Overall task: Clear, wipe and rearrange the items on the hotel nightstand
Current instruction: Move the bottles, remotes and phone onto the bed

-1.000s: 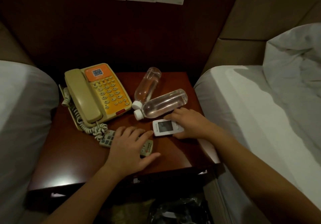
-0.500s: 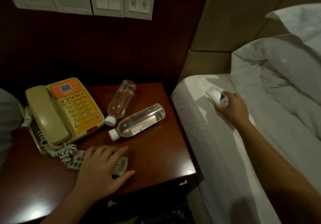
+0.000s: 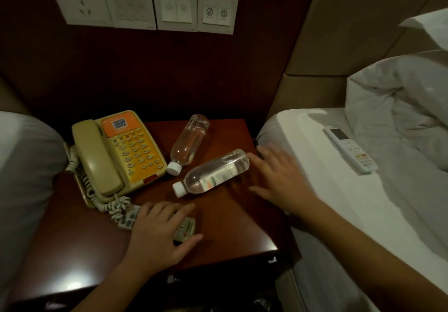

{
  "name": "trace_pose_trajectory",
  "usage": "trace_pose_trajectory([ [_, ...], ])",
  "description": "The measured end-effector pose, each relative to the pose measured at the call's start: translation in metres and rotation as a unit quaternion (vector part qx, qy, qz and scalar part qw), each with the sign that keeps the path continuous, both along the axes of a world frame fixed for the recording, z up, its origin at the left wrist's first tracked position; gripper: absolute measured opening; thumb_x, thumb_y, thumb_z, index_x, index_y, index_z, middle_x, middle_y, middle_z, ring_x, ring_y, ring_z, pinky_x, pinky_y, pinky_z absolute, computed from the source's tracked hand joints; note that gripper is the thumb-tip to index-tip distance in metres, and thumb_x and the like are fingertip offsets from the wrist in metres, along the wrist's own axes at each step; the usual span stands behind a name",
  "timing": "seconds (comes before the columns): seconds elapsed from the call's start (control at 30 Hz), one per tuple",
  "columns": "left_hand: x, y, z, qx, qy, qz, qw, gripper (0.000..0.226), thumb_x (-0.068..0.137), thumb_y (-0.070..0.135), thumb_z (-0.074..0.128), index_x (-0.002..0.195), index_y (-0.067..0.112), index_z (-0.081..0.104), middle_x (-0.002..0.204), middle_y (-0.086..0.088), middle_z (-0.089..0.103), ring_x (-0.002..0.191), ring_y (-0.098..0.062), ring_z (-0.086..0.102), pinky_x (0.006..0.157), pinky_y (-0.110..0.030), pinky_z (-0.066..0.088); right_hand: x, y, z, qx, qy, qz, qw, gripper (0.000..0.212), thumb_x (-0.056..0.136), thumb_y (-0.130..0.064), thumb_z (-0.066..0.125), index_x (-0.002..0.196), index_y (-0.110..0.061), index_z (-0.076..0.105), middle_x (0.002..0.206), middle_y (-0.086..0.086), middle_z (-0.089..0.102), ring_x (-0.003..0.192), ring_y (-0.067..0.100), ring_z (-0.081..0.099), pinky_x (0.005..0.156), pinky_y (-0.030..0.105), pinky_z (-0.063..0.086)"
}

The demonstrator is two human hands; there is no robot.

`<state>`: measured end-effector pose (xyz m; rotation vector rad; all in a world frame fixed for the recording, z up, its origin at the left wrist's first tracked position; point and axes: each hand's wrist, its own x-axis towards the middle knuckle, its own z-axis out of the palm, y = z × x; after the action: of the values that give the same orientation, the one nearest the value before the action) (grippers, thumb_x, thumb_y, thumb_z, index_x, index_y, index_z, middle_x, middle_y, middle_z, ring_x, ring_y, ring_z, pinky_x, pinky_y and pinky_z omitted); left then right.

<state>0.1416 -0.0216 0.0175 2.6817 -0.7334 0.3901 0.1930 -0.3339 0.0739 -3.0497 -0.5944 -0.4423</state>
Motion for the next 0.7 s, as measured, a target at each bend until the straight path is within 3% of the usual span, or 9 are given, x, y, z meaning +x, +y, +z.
trace_pose_trajectory([
  [0.1, -0.001, 0.000, 0.000, 0.005, 0.003, -0.007, 1.000, 0.060, 0.081, 0.069, 0.051, 0.116, 0.024, 0.068, 0.103, 0.004, 0.070, 0.097, -0.021, 0.064, 0.081, -0.042, 0.043, 0.012, 0.043, -0.010, -0.060, 0.028, 0.061, 0.996, 0.094, 0.070, -0.044, 0.076, 0.146, -0.023, 0.024, 0.150, 0.014, 0.036, 0.140, 0.035, 0.028, 0.112, 0.053, 0.021],
  [0.23, 0.001, 0.001, 0.000, 0.002, 0.008, -0.013, 1.000, 0.059, 0.084, 0.069, 0.046, 0.117, 0.025, 0.068, 0.103, 0.005, 0.070, 0.099, -0.021, 0.064, 0.081, -0.043, 0.043, 0.050, 0.064, -0.009, -0.055, 0.094, 0.078, 0.991, 0.084, 0.077, -0.036, 0.070, 0.147, -0.022, 0.025, 0.147, 0.010, 0.037, 0.141, 0.030, 0.025, 0.115, 0.052, 0.011],
  [0.43, 0.009, -0.001, -0.003, -0.010, -0.006, -0.033, 0.999, 0.062, 0.085, 0.070, 0.040, 0.118, 0.027, 0.069, 0.104, 0.006, 0.071, 0.094, -0.020, 0.065, 0.080, -0.038, 0.038, 0.082, 0.068, -0.003, -0.115, 0.100, 0.133, 0.979, 0.081, 0.066, -0.038, 0.077, 0.134, -0.014, 0.040, 0.129, 0.010, 0.050, 0.118, 0.029, 0.048, 0.107, 0.051, 0.027],
  [0.53, 0.009, -0.001, -0.004, 0.000, -0.020, -0.044, 0.999, 0.062, 0.083, 0.071, 0.042, 0.115, 0.026, 0.071, 0.101, 0.005, 0.071, 0.091, -0.021, 0.066, 0.080, -0.041, 0.040, 0.084, 0.036, 0.000, -0.117, 0.031, 0.155, 0.980, 0.077, 0.059, -0.038, 0.082, 0.125, -0.013, 0.050, 0.117, 0.011, 0.059, 0.108, 0.030, 0.055, 0.105, 0.054, 0.032],
  [0.63, 0.010, -0.004, -0.004, 0.010, -0.020, -0.051, 0.998, 0.061, 0.082, 0.071, 0.044, 0.116, 0.027, 0.070, 0.098, 0.005, 0.070, 0.090, -0.021, 0.066, 0.078, -0.041, 0.041, 0.090, -0.026, 0.017, -0.089, -0.025, 0.084, 0.992, 0.076, 0.055, -0.036, 0.085, 0.121, -0.015, 0.053, 0.116, 0.010, 0.061, 0.108, 0.030, 0.057, 0.105, 0.053, 0.032],
  [0.7, 0.012, -0.007, -0.002, 0.017, -0.016, -0.056, 0.998, 0.061, 0.081, 0.072, 0.046, 0.117, 0.028, 0.069, 0.095, 0.006, 0.070, 0.089, -0.020, 0.065, 0.077, -0.041, 0.041, 0.098, -0.070, 0.032, -0.073, -0.035, -0.010, 0.997, 0.079, 0.058, -0.032, 0.086, 0.126, -0.013, 0.052, 0.123, 0.013, 0.058, 0.117, 0.032, 0.053, 0.110, 0.054, 0.024],
])
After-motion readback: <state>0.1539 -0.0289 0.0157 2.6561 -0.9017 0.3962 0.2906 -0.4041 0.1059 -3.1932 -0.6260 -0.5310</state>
